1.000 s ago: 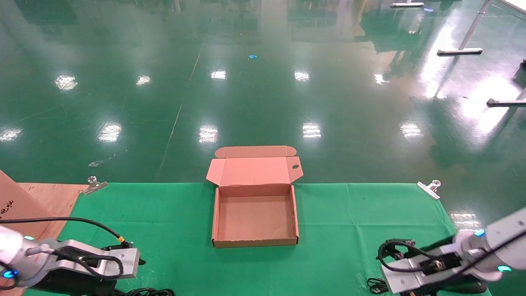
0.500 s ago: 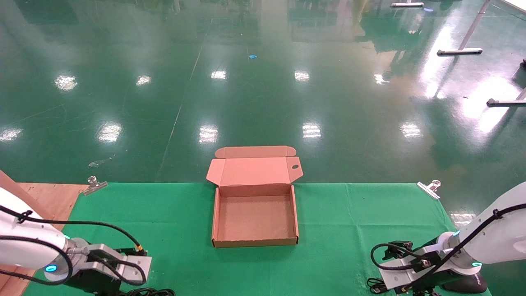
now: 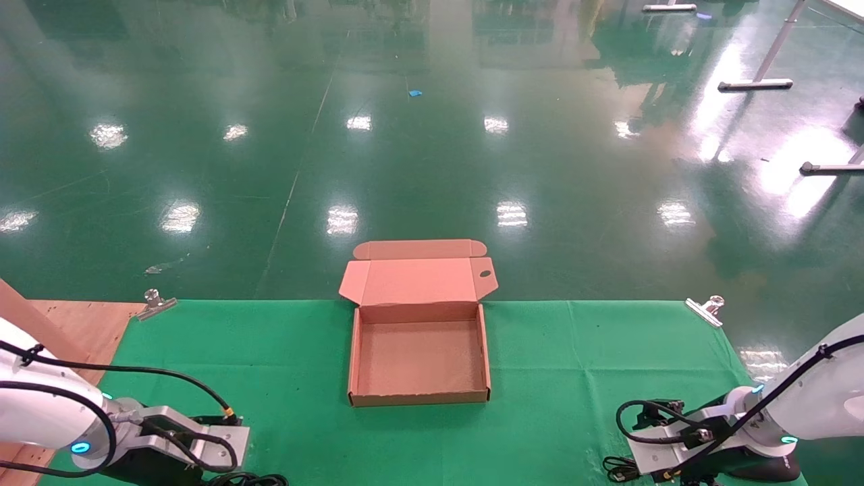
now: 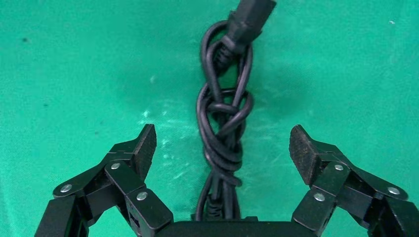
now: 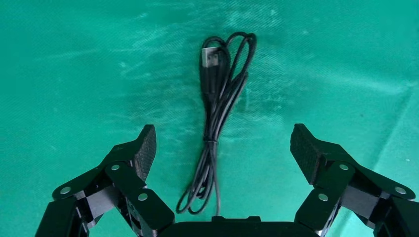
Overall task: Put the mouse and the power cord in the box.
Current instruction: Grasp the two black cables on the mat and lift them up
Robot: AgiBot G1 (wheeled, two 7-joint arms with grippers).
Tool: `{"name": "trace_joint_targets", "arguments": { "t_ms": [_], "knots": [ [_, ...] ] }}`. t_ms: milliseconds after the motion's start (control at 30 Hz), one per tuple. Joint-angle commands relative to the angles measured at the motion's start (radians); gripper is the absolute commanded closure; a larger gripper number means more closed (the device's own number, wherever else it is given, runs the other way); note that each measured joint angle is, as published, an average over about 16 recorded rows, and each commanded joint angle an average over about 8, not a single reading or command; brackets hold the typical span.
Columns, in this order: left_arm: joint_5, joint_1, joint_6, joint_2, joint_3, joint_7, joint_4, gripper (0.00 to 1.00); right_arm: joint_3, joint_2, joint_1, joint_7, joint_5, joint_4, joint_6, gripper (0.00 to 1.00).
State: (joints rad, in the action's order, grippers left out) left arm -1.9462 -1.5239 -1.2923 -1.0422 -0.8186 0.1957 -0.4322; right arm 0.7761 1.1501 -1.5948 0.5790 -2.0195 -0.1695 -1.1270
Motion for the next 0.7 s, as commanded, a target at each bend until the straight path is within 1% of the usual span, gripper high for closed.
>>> {"name": "trace_joint_targets", "arguments": {
  "t_ms": [33, 433, 700],
  "knots": [
    [0.005, -0.001, -0.005, -0.003, 0.001, 0.012, 0.009, 1.00, -0.002, 0.006, -0.005, 0.014, 0.003, 0.024, 0.006, 1.00],
    [0.008, -0.012, -0.012, -0.008, 0.002, 0.033, 0.048, 1.00, -0.007, 0.021, -0.029, 0.076, 0.010, 0.092, 0.015, 1.00],
    [0.018, -0.014, -0.016, -0.008, 0.007, 0.056, 0.073, 1.00, -0.011, 0.029, -0.026, 0.107, 0.017, 0.118, 0.014, 1.00]
  ]
}}
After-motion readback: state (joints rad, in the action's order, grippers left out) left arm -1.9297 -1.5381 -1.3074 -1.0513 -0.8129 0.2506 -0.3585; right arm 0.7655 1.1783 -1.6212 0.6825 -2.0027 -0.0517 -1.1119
